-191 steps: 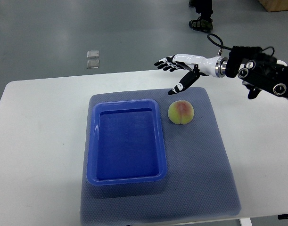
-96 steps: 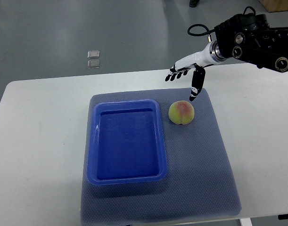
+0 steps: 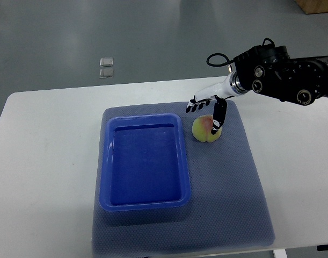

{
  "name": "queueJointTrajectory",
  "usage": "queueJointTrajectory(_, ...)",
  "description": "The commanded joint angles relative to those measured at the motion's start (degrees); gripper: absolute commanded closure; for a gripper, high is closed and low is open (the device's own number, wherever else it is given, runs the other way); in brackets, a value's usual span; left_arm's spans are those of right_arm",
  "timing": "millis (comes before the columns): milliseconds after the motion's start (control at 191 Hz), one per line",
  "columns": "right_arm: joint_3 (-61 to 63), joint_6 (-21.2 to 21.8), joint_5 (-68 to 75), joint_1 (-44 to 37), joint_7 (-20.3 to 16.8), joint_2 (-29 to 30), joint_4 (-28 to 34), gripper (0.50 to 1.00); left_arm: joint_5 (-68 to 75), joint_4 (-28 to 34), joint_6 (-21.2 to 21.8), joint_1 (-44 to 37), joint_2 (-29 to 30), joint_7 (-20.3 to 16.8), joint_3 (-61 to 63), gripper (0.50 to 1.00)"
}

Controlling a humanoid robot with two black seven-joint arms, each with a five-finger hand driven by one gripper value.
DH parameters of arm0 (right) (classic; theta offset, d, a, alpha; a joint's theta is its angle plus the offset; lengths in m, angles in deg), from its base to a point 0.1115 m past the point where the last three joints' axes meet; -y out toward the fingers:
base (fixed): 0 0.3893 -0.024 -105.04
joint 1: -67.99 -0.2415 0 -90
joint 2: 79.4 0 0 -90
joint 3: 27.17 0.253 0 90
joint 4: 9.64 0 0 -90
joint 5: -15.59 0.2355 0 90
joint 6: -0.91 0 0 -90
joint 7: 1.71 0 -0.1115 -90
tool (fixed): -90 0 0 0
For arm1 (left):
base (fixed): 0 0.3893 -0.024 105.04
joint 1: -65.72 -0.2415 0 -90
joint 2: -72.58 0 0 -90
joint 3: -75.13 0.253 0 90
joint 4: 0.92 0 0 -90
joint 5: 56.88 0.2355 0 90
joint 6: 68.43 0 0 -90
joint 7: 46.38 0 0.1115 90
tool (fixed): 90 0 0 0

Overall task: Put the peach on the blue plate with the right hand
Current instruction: 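Close the right hand's fingers around the peach, then lift the peach up off the mat with the right hand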

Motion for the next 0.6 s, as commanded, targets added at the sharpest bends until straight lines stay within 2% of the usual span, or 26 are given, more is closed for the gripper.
queueJointTrajectory(0,0.1,-1.8,-0.1,1.8,0.0,0.1,-0.3,0.579,0.0,0.0,0.0,0.0,0.0,0.0,0.0,0.500)
queueJointTrajectory(172,0.1,-3.4,-0.3,3.6,0.3,0.1,-0.4,0.599,0.0,0.0,0.0,0.0,0.0,0.0,0.0,0.500)
queueJointTrajectory(193,0.1,-4.6,-0.3,4.6,0.4,0.2,-0.4,0.603,0.0,0.0,0.0,0.0,0.0,0.0,0.0,0.500)
queueJointTrajectory(361,0.1,-6.2,-0.4,6.0,0.7,0.8,-0.8,0.695,0.0,0.0,0.0,0.0,0.0,0.0,0.0,0.500)
queueJointTrajectory(413,0.1,-6.2,-0.4,6.0,0.7,0.8,-0.8,0.695,0.0,0.0,0.0,0.0,0.0,0.0,0.0,0.500)
queueJointTrajectory(418,0.1,-7.2,-0.4,6.5,0.7,0.8,-1.1,0.768,0.0,0.0,0.0,0.0,0.0,0.0,0.0,0.500)
queueJointTrajectory(460,0.1,-7.7,-0.5,6.6,0.7,1.1,-1.2,0.826,0.0,0.0,0.0,0.0,0.0,0.0,0.0,0.500)
queueJointTrajectory(512,0.1,-7.7,-0.5,6.6,0.7,1.1,-1.2,0.826,0.0,0.0,0.0,0.0,0.0,0.0,0.0,0.500)
queueJointTrajectory(517,0.1,-8.0,-1.0,6.6,0.7,1.3,-1.7,0.919,0.0,0.0,0.0,0.0,0.0,0.0,0.0,0.500)
queueJointTrajectory(523,0.1,-8.0,-1.0,6.6,0.7,1.3,-1.7,0.920,0.0,0.0,0.0,0.0,0.0,0.0,0.0,0.500)
queueJointTrajectory(528,0.1,-8.1,-1.3,6.7,0.7,1.4,-1.8,0.942,0.0,0.0,0.0,0.0,0.0,0.0,0.0,0.500)
queueJointTrajectory(559,0.1,-8.2,-1.7,6.7,0.7,1.4,-1.9,0.989,0.0,0.1,0.0,-0.1,0.0,0.0,0.0,0.500)
queueJointTrajectory(596,0.1,-8.2,-2.0,6.7,0.8,1.4,-2.0,1.000,0.0,0.1,0.0,0.0,0.0,0.0,0.0,0.500)
